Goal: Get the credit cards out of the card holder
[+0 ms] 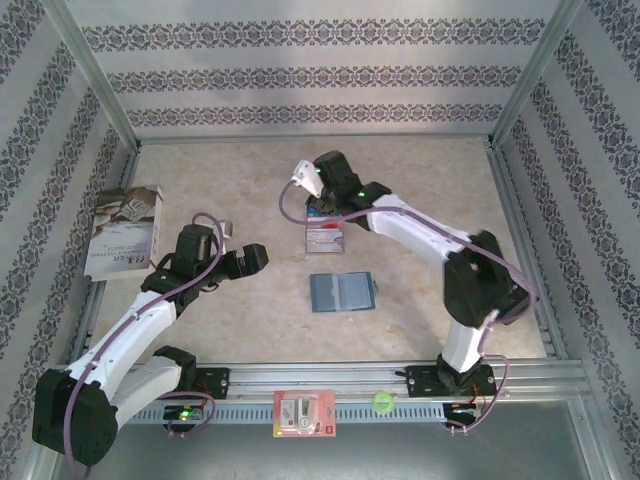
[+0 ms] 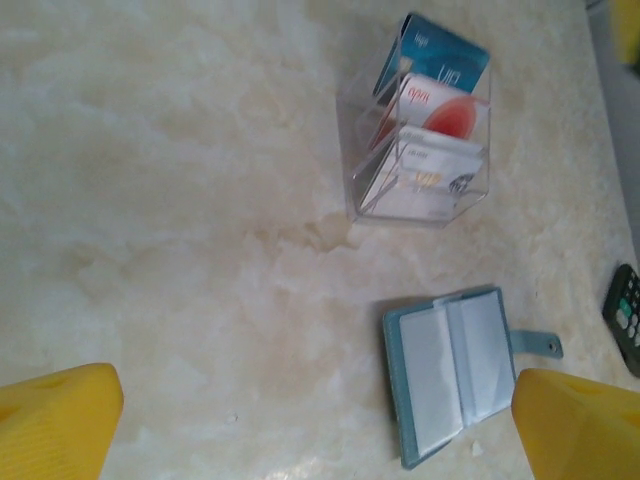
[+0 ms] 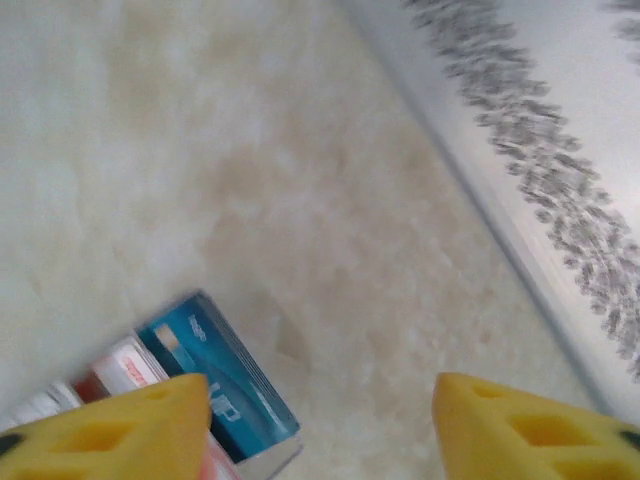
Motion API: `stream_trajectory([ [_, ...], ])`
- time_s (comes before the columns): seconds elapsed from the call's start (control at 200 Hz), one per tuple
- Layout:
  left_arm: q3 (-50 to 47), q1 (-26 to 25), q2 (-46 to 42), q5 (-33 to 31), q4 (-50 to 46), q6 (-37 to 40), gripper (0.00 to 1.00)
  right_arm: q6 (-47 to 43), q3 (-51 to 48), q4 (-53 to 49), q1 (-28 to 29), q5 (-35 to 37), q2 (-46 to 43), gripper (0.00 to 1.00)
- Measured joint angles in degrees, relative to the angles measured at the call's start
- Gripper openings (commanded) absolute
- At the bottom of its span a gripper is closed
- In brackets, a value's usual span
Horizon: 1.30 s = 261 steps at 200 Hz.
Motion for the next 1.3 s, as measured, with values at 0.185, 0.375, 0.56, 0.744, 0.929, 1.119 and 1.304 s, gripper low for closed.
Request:
stream_trajectory([
  [0.185, 0.02, 0.00, 0.02, -6.05, 5.14, -1.53, 1.00, 19.74, -17.03, 11.89, 0.00, 2.05, -18.84, 0.98],
  [0.375, 0.33, 0.07, 2.67, -19.45, 11.13, 1.29, 1.00, 34.58, -31.12, 13.70, -0.07, 10.10, -28.57, 0.98],
  [0.56, 6.86, 4.22, 14.78, -29.16, 15.85, 14.01, 1.00, 44.09, -37.22, 9.97, -3.54, 16.28, -36.11, 0.98],
  [0.744, 6.71, 8.85, 24.20, -34.56, 23.19, 25.20, 1.00, 48.09, -38.10, 7.45, -8.20, 17.40, -41.35, 0.98],
  [0.929, -2.08, 10.84, 30.51, -36.15, 37.83, 30.95, 1.00, 49.86, -39.67, 5.38, -11.30, 19.02, -41.81, 0.98],
  [1.119, -8.00, 13.14, 34.86, -31.63, 50.23, 32.00, 1.00, 49.62, -42.71, 4.72, -14.86, 21.42, -42.18, 0.98],
  [1.304, -10.82, 15.37, 36.20, -24.63, 60.70, 32.63, 1.00, 48.96, -46.36, 6.38, -22.91, 21.00, -42.36, 0.98],
])
